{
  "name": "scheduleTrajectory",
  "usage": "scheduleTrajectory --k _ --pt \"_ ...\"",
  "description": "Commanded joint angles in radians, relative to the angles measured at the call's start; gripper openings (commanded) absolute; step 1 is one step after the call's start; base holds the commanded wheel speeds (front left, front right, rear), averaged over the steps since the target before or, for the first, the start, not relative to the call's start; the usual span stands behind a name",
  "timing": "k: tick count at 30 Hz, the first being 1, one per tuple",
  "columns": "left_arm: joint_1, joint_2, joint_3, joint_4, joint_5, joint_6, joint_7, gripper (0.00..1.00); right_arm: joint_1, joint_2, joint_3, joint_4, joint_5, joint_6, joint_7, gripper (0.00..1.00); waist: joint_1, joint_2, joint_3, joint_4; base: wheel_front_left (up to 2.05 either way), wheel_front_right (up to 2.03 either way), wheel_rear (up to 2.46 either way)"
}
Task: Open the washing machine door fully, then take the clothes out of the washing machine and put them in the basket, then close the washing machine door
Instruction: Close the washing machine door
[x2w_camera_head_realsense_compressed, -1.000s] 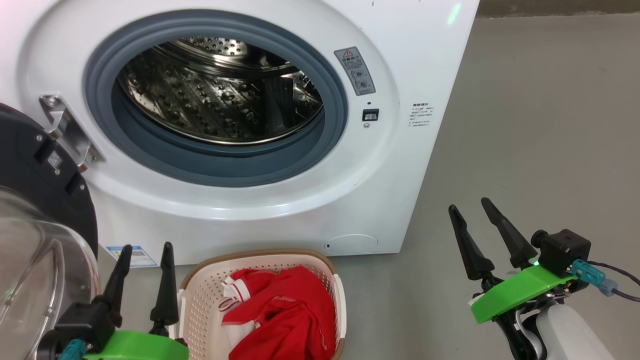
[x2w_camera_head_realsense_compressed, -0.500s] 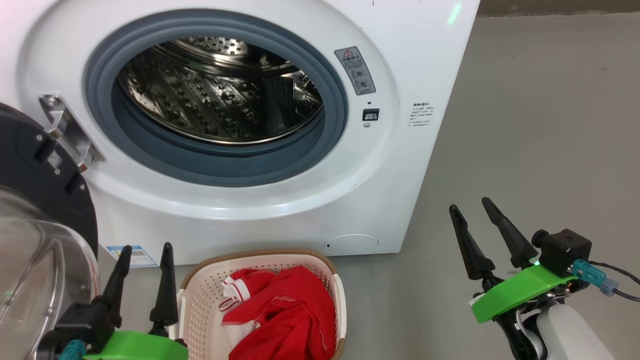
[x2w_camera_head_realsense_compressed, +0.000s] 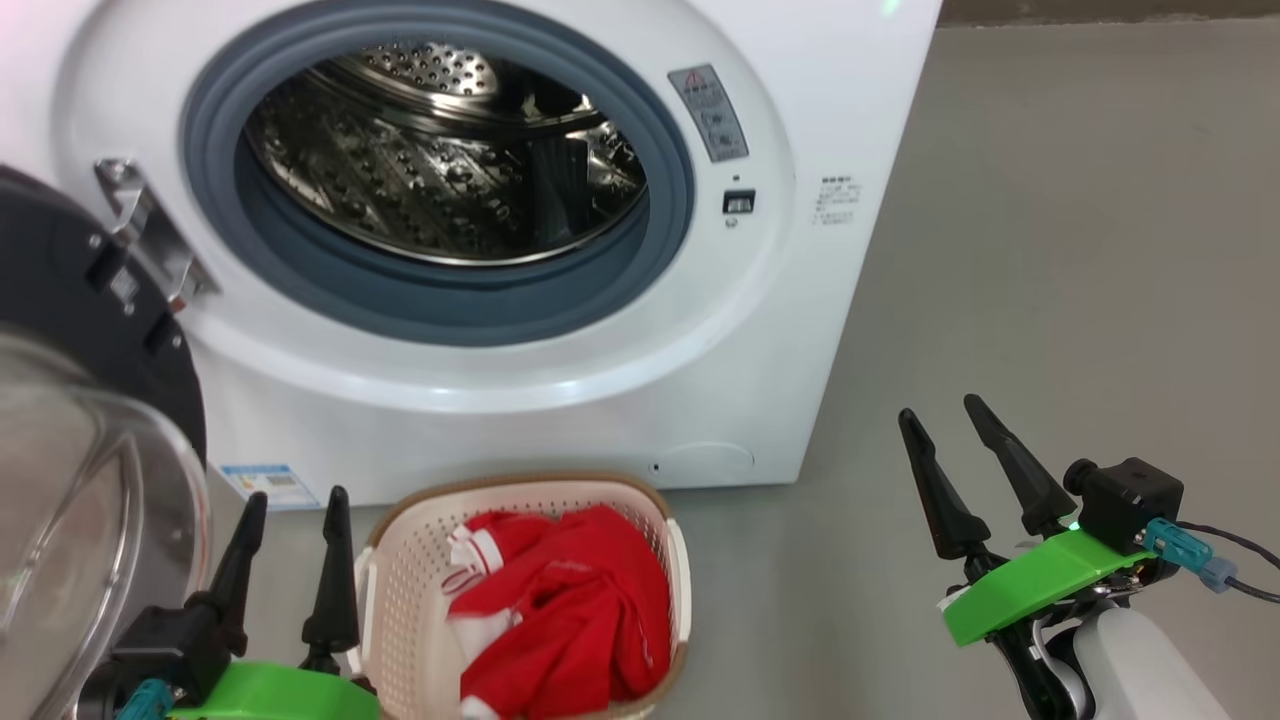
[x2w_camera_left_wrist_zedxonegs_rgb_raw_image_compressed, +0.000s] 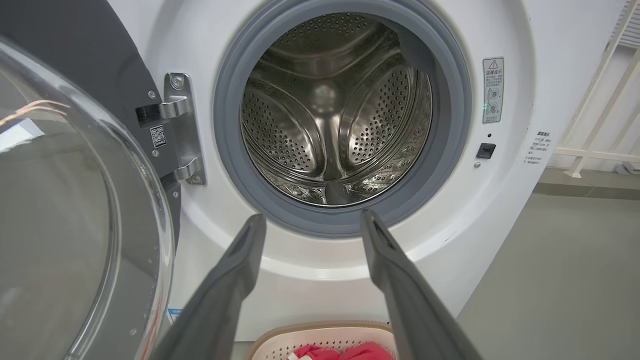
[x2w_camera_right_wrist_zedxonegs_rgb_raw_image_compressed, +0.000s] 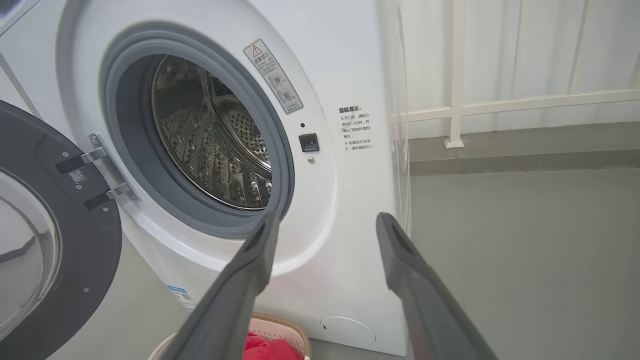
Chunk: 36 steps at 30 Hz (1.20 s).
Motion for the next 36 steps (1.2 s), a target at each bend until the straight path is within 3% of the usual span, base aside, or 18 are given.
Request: scheduleTrajectory --k 1,13,36 --pt "-0.029 0.024 0.031 -0.018 -0.003 0.009 -0.010 1.00 -0.004 -0.006 0.020 -0.023 -0.003 0.003 -0.005 1.00 0.0000 -0.0001 -0.001 0.000 -2.02 2.02 0.00" --pt "-0.026 0.030 0.021 -0.013 -0.001 0.015 -0.010 1.00 -0.001 -0.008 0.029 -0.020 -0.001 0.003 -0.005 1.00 0.0000 -0.0001 -0.007 0.002 -1.25 1.25 0.00" --pt "-0.028 0.042 0.007 -0.015 -0.007 0.028 -0.006 1.00 0.002 -0.010 0.034 -0.018 0.001 0.003 -0.005 1.00 0.0000 -0.0001 -0.009 0.006 -0.03 0.03 0.00"
